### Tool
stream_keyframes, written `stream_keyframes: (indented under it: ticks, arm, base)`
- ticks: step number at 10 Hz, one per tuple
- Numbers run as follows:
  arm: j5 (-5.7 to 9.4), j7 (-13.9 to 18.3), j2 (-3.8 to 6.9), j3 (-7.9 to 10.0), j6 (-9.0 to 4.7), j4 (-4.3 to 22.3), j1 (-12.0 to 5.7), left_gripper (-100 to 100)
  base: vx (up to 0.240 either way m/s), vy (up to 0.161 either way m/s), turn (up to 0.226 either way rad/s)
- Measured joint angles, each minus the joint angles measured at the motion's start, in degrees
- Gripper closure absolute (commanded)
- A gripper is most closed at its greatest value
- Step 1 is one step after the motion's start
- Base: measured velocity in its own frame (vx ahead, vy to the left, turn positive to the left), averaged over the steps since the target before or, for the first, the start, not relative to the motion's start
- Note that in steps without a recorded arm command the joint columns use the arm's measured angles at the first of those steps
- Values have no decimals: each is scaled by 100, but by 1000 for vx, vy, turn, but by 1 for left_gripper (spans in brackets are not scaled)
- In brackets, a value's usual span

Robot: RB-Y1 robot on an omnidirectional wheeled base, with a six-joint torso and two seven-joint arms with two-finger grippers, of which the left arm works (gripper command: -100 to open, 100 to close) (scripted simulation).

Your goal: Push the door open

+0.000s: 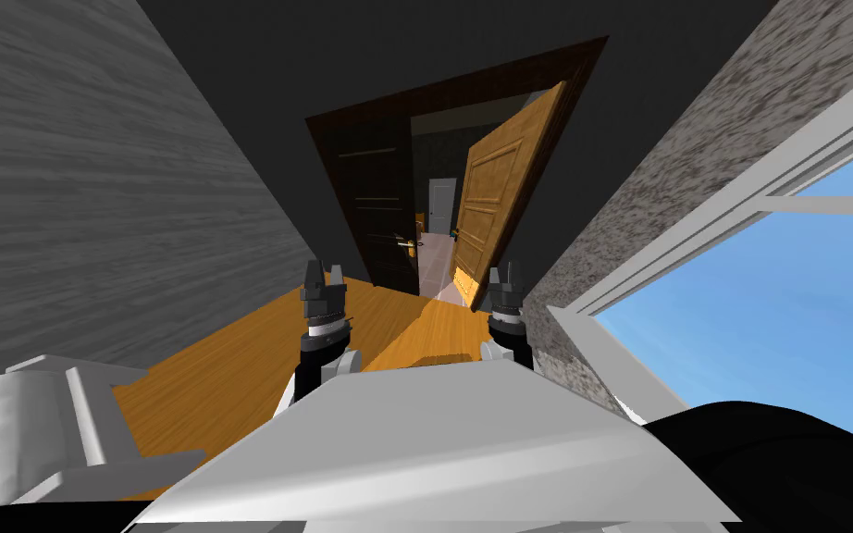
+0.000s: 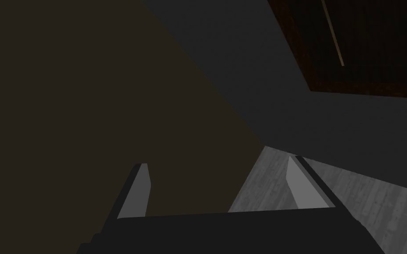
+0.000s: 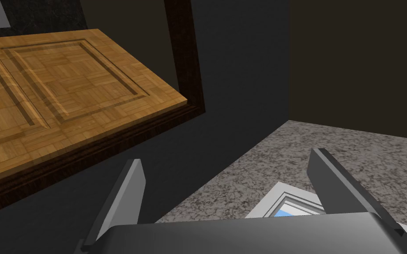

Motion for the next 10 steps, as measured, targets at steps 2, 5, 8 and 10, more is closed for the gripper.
stream_keyframes:
  ticks: [2, 5, 8, 10]
  arm:
    - [18, 39, 75, 10, 17, 238, -141, -100]
    - [24, 86, 154, -12, 68, 610, -369, -100]
    - [31, 137, 226, -45, 79, 1071, -622, -100]
    - [40, 167, 271, -48, 130, 1355, -816, -100]
  base:
    - [110, 36, -12]
    - [97, 29, -12]
    - [105, 38, -17]
    - [95, 40, -12]
